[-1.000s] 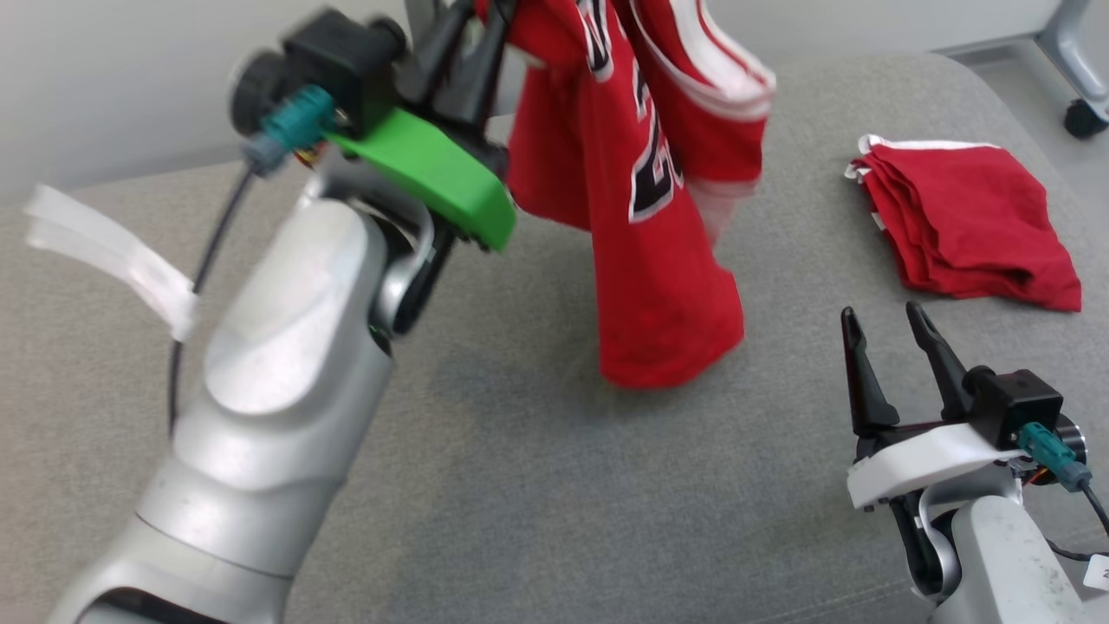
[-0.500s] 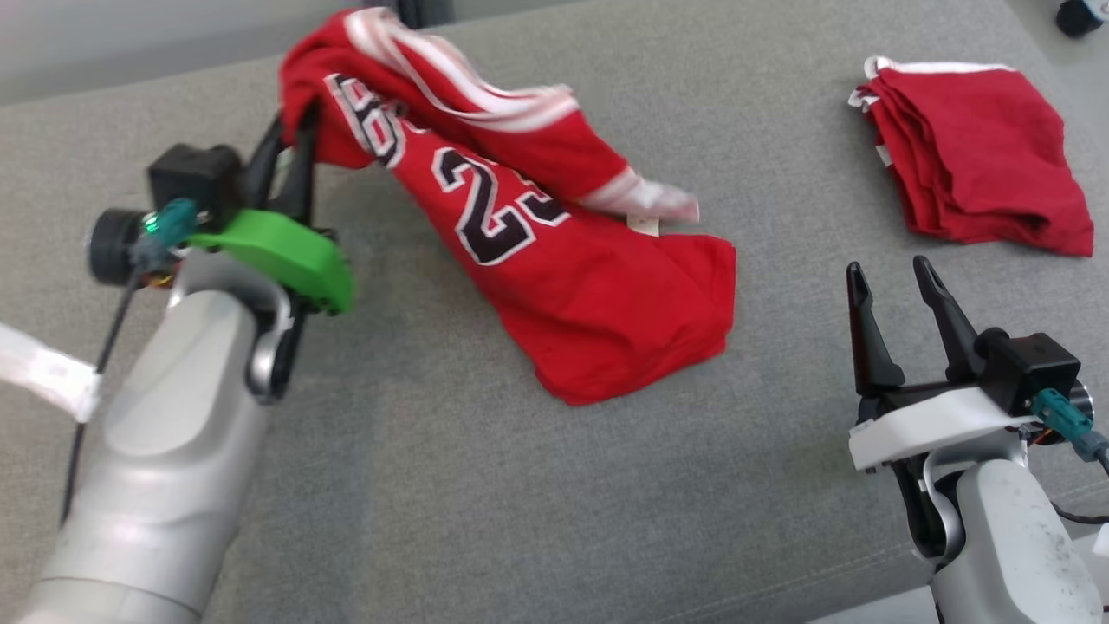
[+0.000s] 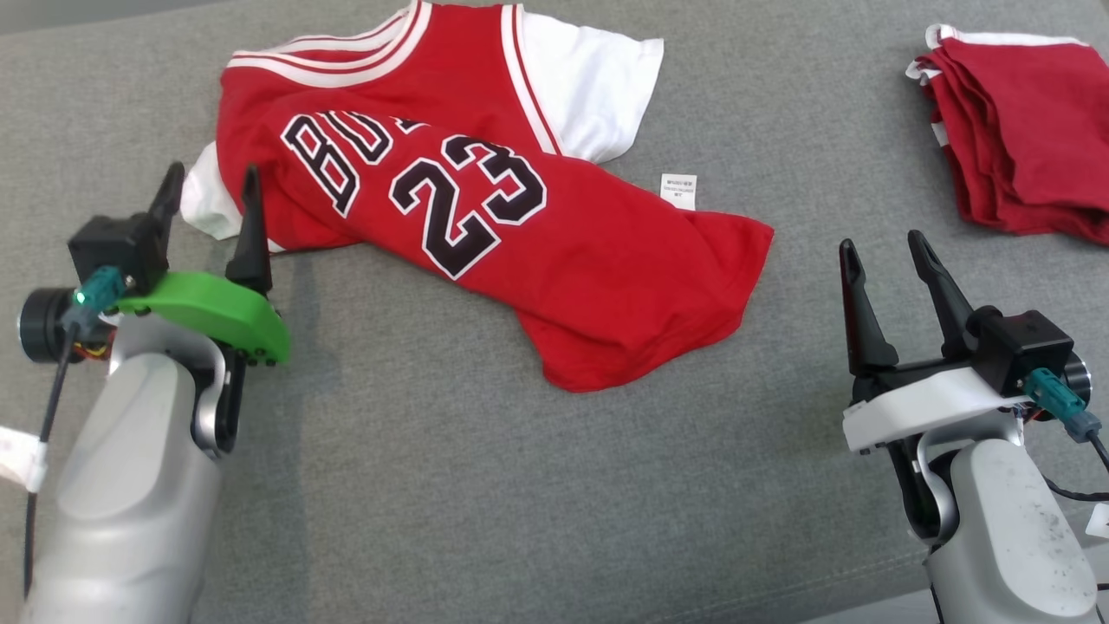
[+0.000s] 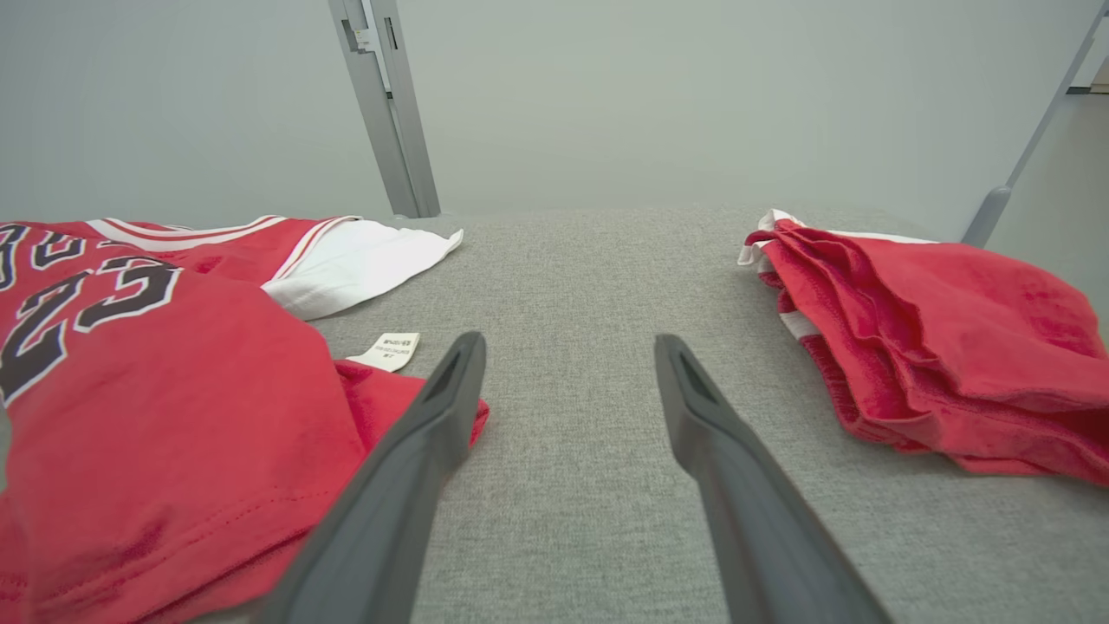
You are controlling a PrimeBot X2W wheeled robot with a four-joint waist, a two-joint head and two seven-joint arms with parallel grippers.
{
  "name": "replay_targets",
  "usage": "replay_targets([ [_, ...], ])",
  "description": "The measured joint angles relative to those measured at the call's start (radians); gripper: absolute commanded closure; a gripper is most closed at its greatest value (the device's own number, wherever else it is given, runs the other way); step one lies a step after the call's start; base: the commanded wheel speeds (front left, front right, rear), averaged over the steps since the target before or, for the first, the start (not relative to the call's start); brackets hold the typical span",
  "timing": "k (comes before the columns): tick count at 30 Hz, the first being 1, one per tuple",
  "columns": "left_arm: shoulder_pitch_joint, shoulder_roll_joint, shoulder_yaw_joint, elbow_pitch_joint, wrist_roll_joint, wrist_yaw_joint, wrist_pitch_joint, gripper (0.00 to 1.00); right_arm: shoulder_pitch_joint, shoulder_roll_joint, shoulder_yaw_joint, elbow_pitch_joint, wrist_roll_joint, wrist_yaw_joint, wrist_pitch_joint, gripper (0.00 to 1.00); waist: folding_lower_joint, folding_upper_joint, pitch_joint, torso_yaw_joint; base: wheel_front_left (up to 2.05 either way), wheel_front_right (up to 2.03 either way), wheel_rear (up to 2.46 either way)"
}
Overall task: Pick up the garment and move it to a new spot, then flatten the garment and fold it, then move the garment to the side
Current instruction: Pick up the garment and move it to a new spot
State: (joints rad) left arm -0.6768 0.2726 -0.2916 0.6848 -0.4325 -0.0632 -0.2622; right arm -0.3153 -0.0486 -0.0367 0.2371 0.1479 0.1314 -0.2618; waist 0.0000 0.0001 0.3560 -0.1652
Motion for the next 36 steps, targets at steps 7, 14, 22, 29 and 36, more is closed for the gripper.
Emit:
replay_targets([
  [7,0.116,-0.036,0.063,-0.098,0.050,-0.025,0.000,0.00,0.016,0.000,0.002,0.018,-0.014,0.000,0.000,0.00,0.0000,0.0000,-0.056,0.018,0.00,0.00,0.00],
  [14,0.260,-0.084,0.121,-0.193,0.084,-0.041,0.000,0.00,0.062,0.000,-0.007,0.033,-0.035,0.000,0.000,0.00,0.0000,0.0000,-0.138,0.040,0.00,0.00,0.00],
  [22,0.426,-0.149,0.172,-0.274,0.115,-0.052,0.000,0.00,0.127,0.000,-0.016,0.046,-0.038,0.000,0.000,0.00,0.0000,0.0000,-0.238,0.076,0.00,0.00,0.00],
  [29,0.550,-0.182,0.201,-0.331,0.138,-0.059,0.000,0.00,0.168,0.000,-0.007,0.053,-0.033,0.000,0.000,0.00,0.0000,0.0000,-0.308,0.113,0.00,0.00,0.00],
  [36,0.644,-0.208,0.228,-0.384,0.137,-0.060,0.000,0.00,0.207,0.000,0.014,0.058,-0.012,0.000,0.000,0.00,-0.0001,0.0000,-0.350,0.142,0.00,0.00,0.00],
])
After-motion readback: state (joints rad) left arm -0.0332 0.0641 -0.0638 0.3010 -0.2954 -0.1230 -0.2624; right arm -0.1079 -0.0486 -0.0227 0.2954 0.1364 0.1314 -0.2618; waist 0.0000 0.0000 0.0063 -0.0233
